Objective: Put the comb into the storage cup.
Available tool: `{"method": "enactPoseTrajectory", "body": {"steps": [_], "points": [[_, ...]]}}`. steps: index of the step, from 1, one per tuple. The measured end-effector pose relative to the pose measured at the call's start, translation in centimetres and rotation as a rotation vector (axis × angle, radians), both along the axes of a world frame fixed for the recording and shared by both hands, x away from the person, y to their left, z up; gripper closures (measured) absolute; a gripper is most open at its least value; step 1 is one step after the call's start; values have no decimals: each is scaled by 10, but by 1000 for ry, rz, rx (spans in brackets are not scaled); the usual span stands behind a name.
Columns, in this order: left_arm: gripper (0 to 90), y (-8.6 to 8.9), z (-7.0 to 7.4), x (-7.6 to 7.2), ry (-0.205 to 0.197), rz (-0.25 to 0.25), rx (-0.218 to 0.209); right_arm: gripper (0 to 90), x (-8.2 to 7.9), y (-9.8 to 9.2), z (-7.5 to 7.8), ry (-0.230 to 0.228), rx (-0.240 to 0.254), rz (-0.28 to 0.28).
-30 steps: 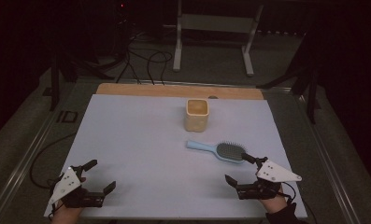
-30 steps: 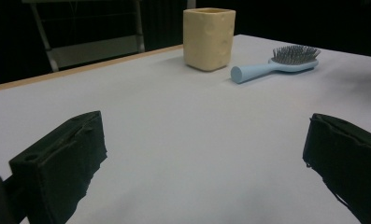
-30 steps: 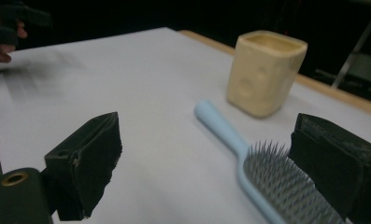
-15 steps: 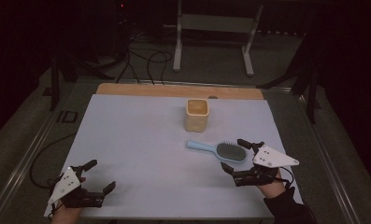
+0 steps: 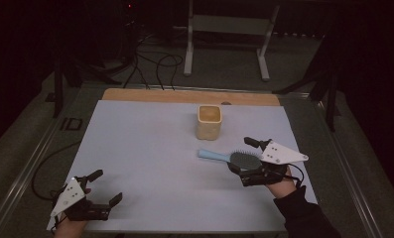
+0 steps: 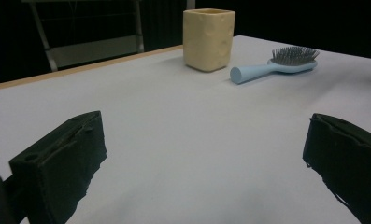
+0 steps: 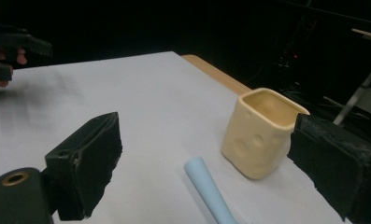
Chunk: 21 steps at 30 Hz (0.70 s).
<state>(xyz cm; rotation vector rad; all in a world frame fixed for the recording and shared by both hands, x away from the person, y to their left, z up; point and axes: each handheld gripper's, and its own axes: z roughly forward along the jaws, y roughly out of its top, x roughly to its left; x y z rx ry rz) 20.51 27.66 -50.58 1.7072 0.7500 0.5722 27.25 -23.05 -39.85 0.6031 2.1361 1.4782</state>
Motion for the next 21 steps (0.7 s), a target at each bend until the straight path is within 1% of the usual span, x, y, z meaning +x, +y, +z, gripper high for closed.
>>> {"method": "enactPoseTrajectory", "body": {"steps": [2,7,8,10,14,18,21], "points": [[0,0,0,0,0,-1,-1,92,4,3,2,-8,-9,3],[0,0,0,0,0,-3,0,92,14,12,4,-4,-14,9],[0,0,0,0,0,-2,2,101,16,14,4,3,-14,13],[0,0,0,0,-1,-3,1,104,20,17,3,2,-22,20],[0,0,0,0,-1,-3,2,105,26,23,1,7,-22,14],[0,-1,0,-1,-1,-4,2,107,32,28,-2,27,-27,11],[0,-1,0,-1,-2,-4,3,108,37,33,-5,29,-34,12]]}}
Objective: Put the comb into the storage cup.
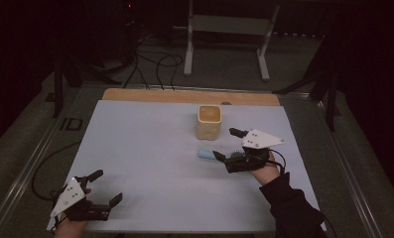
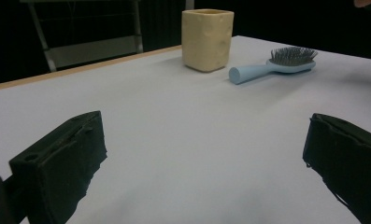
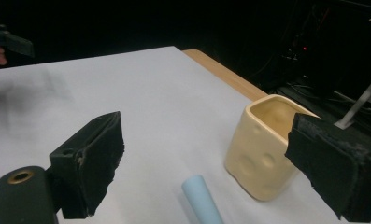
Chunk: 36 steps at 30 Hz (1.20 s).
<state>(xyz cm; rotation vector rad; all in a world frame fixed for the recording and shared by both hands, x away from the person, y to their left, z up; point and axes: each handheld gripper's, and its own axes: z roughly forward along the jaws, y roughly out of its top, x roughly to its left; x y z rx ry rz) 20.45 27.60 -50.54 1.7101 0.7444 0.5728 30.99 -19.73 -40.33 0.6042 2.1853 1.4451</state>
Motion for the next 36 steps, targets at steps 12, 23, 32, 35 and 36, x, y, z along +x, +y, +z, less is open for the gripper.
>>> {"method": "enactPoseTrajectory", "body": {"steps": [12,23,32,35,36], "points": [[0,0,0,0,-3,-2,-1,146,19,23,-18,43,-17,-14],[0,1,0,0,-2,-2,-5,166,38,39,-47,136,-51,-32],[0,1,0,0,-3,-1,-4,206,49,46,-64,174,-88,-70],[0,0,0,0,-4,-2,-2,222,52,49,-68,178,-100,-92],[0,0,0,0,-4,-2,-2,251,53,50,-69,175,-111,-107]]}}
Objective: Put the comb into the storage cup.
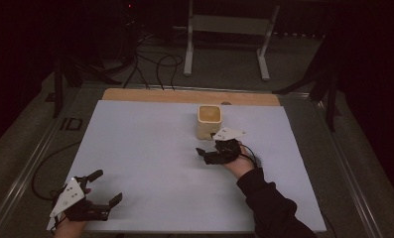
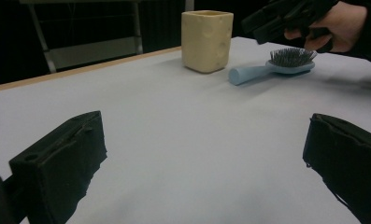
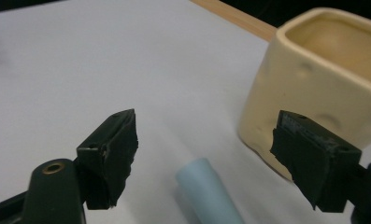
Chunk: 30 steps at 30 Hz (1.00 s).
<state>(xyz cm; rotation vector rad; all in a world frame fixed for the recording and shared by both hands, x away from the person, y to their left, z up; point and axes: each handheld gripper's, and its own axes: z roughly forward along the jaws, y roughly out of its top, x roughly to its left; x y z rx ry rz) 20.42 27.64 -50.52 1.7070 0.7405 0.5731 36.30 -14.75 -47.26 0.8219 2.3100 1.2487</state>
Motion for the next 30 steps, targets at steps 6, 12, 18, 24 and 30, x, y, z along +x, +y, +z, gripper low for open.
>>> {"method": "enactPoseTrajectory", "body": {"steps": [6,12,18,24,30], "points": [[0,0,0,0,2,-1,-2,541,7,9,-9,6,-76,-69],[0,0,0,0,1,0,-1,761,11,13,-13,27,-118,-92],[0,0,-1,0,5,-2,-4,900,17,17,-15,57,-158,-118],[0,0,-1,1,6,-4,-2,900,22,22,-21,78,-174,-134],[0,0,-1,0,6,-5,2,900,27,29,-26,99,-195,-146]]}}
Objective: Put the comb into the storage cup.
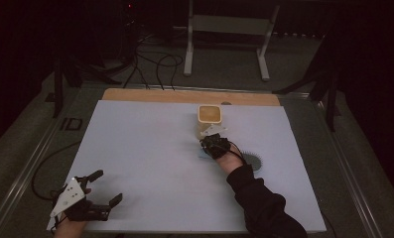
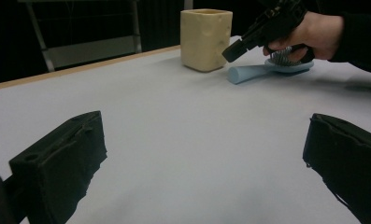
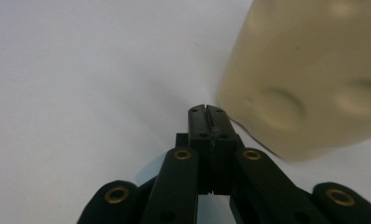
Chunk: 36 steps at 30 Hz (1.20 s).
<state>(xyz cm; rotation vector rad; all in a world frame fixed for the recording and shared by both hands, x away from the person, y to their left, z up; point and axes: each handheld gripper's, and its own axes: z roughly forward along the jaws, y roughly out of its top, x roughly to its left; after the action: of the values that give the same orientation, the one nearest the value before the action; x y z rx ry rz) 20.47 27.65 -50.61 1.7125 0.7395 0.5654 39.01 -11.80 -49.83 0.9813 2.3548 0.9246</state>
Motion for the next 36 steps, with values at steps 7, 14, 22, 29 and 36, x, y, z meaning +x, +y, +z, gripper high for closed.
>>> {"method": "enactPoseTrajectory", "body": {"steps": [7,14,22,29,36], "points": [[0,-1,0,0,4,-8,4,900,0,6,-7,38,-23,-17],[0,-1,-1,1,12,-12,6,900,-9,7,-9,73,-4,2],[0,-1,-1,1,12,-11,7,900,-31,9,-12,98,-5,52],[0,-1,0,0,10,-9,5,900,-53,8,-11,101,-33,91],[0,-1,0,0,9,-7,7,900,-64,-2,-14,125,-23,100]]}}
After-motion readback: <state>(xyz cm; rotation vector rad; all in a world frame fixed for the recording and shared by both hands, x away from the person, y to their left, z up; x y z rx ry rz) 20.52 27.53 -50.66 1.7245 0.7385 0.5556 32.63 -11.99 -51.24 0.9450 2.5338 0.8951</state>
